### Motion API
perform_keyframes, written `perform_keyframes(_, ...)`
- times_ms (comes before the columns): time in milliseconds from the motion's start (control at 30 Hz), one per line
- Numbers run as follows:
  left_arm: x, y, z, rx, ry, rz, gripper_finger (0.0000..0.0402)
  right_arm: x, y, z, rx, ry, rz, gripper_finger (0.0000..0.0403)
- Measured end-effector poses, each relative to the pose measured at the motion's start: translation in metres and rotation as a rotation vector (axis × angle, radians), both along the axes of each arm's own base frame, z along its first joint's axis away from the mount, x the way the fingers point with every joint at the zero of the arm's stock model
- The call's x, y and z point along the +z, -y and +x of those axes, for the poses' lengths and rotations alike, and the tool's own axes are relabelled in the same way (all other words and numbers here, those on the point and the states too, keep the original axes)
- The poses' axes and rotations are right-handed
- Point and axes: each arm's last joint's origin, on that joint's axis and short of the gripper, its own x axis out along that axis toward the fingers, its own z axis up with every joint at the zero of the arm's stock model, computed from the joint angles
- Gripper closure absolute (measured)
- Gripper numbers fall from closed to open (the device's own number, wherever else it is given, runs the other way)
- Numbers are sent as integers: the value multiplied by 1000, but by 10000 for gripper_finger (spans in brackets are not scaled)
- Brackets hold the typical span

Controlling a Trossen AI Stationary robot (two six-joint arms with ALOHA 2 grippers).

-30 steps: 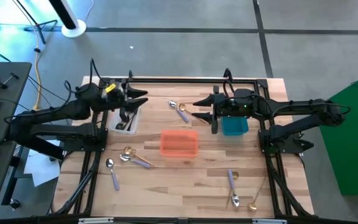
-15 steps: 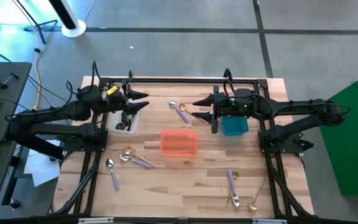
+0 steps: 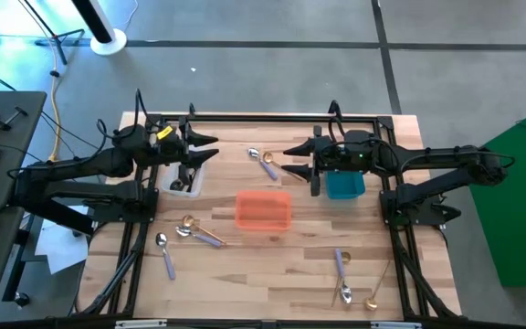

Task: Sort silverware by color (type)
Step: Put the top center gold spoon into the blue bin

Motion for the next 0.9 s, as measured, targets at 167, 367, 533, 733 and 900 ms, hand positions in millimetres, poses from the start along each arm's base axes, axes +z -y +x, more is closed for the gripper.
perform_keyframes(167, 0, 0, 0, 0, 0, 0, 252, 0, 0, 0, -14, 1, 26, 217)
perform_keyframes(367, 0, 0, 0, 1, -1, 0, 252, 0, 1, 0, -23, 2, 32, 217)
perform_keyframes(533, 0, 0, 0, 1, -1, 0, 252, 0, 3, 0, -115, 3, 21, 217)
perform_keyframes(733, 0, 0, 0, 2, -1, 0, 252, -14, 11, 9, -331, -43, 106, 217)
perform_keyframes(900, 0, 0, 0, 2, -1, 0, 252, -44, 36, 30, -371, -337, 313, 217)
